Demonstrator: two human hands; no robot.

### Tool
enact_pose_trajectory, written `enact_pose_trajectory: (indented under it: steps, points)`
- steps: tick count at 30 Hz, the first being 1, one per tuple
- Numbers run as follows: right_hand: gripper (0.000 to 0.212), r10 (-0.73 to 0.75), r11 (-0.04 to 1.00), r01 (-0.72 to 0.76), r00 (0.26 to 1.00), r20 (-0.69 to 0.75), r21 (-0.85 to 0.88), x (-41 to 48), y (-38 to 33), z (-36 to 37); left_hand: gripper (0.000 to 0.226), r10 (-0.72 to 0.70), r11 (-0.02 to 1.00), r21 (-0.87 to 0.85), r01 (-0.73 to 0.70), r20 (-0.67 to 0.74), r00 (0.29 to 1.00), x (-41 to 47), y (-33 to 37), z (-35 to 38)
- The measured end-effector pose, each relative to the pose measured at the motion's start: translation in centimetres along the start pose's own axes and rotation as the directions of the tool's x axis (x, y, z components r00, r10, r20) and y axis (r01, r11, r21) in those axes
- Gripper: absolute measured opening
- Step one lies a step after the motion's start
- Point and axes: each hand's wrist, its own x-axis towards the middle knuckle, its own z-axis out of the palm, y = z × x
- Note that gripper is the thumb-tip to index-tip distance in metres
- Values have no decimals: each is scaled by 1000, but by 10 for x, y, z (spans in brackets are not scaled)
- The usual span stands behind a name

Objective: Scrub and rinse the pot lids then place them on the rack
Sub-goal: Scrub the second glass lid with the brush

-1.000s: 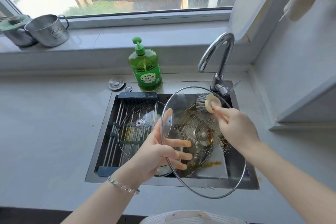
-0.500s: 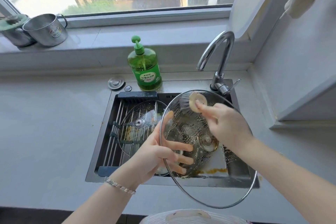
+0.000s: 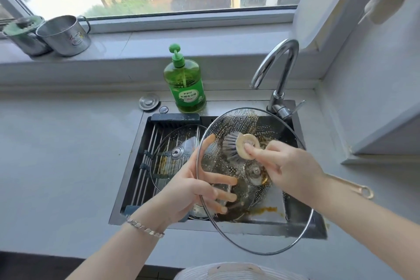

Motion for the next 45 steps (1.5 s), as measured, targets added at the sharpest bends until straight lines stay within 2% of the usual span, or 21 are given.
enact_pose_trajectory:
  steps: [3, 5, 7, 8, 9, 11, 12, 13, 16, 17, 20, 21, 24, 25, 28, 29, 32, 36, 39, 43, 45]
  points:
    - [41, 285, 950, -302, 941, -183, -72, 14, 31, -13, 102, 1, 1000, -9, -1, 10, 1000, -5, 2, 1]
    - [41, 229, 971, -236, 964, -135, -42, 6, 22, -10, 102, 5, 1000, -6, -5, 3, 1000, -5, 2, 1]
    - [39, 21, 999, -22, 1000, 19, 38, -12, -8, 2, 103, 4, 1000, 1, -4, -2, 1000, -3, 1, -1]
    - [40, -36, 999, 36, 999, 22, 26, -17, -9, 5, 103, 5, 1000, 3, -5, -5, 1000, -3, 0, -2]
    - [40, -12, 1000, 12, 1000, -9, -5, -15, -2, 4, 103, 6, 1000, 3, -6, -6, 1000, -4, 0, -3]
    - [40, 227, 971, -236, 959, -172, -33, -1, 25, -5, 102, 12, 1000, -12, -12, 3, 1000, -4, 0, -2]
    - [41, 317, 943, -331, 926, -207, -36, 2, 34, -8, 102, 15, 1000, -18, -15, 5, 1000, -4, 0, -1]
    - [42, 340, 936, -350, 921, -191, -21, 2, 36, -8, 102, 17, 1000, -16, -17, 1, 1000, -2, 1, 0]
    - [44, 99, 995, -99, 995, -30, 3, -14, 10, 5, 103, 19, 1000, -6, -19, -14, 1000, 3, 0, 1]
    - [44, 83, 996, -84, 996, -24, -17, -17, 13, 5, 103, 20, 1000, -4, -20, -15, 1000, 4, -1, 1]
    - [41, 367, 926, -377, 914, -175, -28, -9, 42, -4, 103, 28, 1000, -7, -28, -20, 999, 3, -2, 1]
    - [41, 396, 915, -403, 903, -165, -14, -11, 43, -3, 102, 28, 1000, -8, -29, -25, 999, 3, -3, 1]
    - [41, 186, 982, -188, 982, -41, -33, -27, 22, 13, 104, 28, 1000, -9, -28, -41, 999, 4, -4, 0]
    - [41, 192, 979, -194, 981, -36, -60, -29, 24, 14, 104, 24, 1000, -12, -25, -46, 999, 3, -5, -1]
    - [40, 425, 895, -438, 895, -132, -84, -20, 47, 5, 103, 22, 999, -26, -23, -51, 998, 2, -6, -2]
    - [40, 432, 893, -443, 894, -118, -84, -21, 46, 6, 103, 24, 999, -26, -26, -56, 998, 2, -6, -2]
    - [43, 269, 958, -270, 963, -26, -93, -31, 29, 16, 103, 24, 999, -19, -26, -72, 997, 4, -5, -2]
    - [41, 469, 868, -479, 878, -97, -132, -28, 45, 7, 103, 35, 999, -33, -37, -78, 996, 3, -5, -3]
    - [45, 323, 938, -317, 946, 19, -141, -38, 29, 17, 104, 40, 998, -35, -44, -98, 994, 3, -6, -4]
    - [40, 496, 848, -500, 866, -67, -176, -36, 45, 7, 105, 54, 996, -60, -60, -97, 994, 2, -6, -4]
    - [43, 400, 912, -394, 916, 30, -117, -41, 31, 12, 104, 64, 996, -52, -70, -110, 992, 3, -6, -4]
